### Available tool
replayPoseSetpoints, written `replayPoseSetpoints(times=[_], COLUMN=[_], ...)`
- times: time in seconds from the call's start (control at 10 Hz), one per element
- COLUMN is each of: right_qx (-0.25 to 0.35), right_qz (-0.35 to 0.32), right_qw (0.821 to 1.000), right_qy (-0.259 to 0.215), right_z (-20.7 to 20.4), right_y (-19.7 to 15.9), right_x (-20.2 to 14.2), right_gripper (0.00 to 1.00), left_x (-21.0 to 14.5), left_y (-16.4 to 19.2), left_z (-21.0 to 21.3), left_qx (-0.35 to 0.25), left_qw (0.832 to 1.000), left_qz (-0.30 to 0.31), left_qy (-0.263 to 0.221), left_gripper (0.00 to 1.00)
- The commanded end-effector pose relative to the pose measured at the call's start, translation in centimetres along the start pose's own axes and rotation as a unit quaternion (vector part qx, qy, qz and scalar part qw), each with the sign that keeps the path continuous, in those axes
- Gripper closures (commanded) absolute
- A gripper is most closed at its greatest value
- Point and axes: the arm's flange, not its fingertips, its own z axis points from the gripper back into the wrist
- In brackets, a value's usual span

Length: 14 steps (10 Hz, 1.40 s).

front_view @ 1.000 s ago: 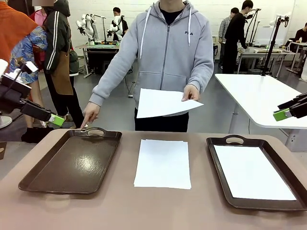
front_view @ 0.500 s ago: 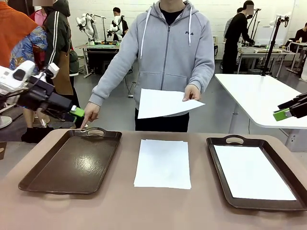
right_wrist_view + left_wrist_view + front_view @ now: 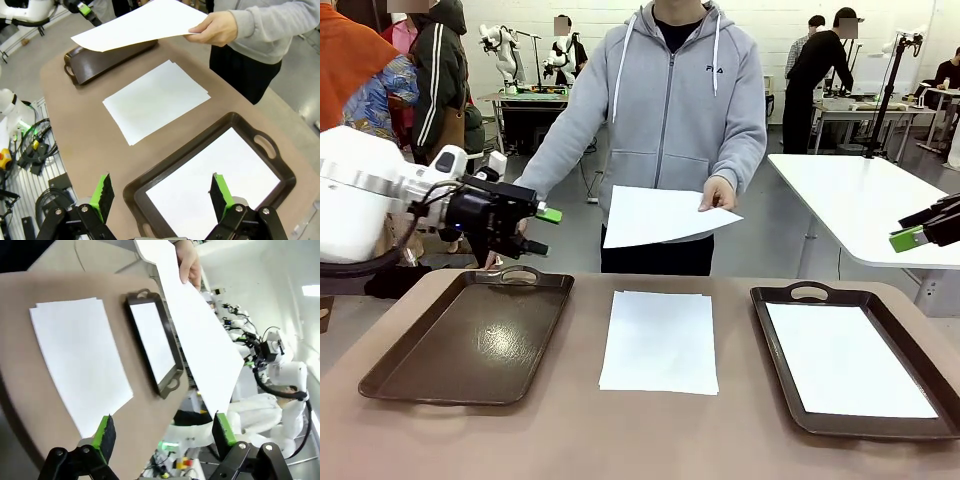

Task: Sort the A4 documents.
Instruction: Receive the A4 Paper.

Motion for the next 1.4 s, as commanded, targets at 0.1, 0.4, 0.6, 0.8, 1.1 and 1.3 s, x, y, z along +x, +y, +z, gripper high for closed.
replayPoseSetpoints(times=[0.1, 0.4, 0.6, 0.8, 1.1, 1.3], right_qx=[0.001, 0.001, 0.001, 0.001, 0.001, 0.001], right_qz=[0.001, 0.001, 0.001, 0.001, 0.001, 0.001], right_qw=[1.000, 1.000, 1.000, 1.000, 1.000, 1.000], right_qy=[-0.002, -0.002, -0.002, -0.002, -0.002, -0.002], right_z=[-0.1, -0.1, -0.1, -0.1, -0.1, -0.1], right_y=[0.0, 0.0, 0.0, 0.0, 0.0, 0.0], right_x=[0.0, 0.0, 0.0, 0.0, 0.0, 0.0], right_gripper=[0.00, 0.00, 0.00, 0.00, 0.00, 0.00], left_x=[2.8, 4.2, 4.1, 4.0, 4.2, 4.3], left_y=[0.5, 1.7, 1.8, 1.2, 1.2, 1.5], left_z=[-2.8, -7.0, -9.5, -11.6, -12.8, -13.0], left_qx=[-0.063, -0.117, -0.175, -0.180, -0.184, -0.181], left_qw=[0.996, 0.989, 0.977, 0.977, 0.975, 0.975], left_qz=[0.067, 0.096, 0.117, 0.105, 0.122, 0.128], left_qy=[-0.009, 0.002, 0.024, 0.034, 0.035, 0.029], left_gripper=[0.00, 0.00, 0.00, 0.00, 0.00, 0.00])
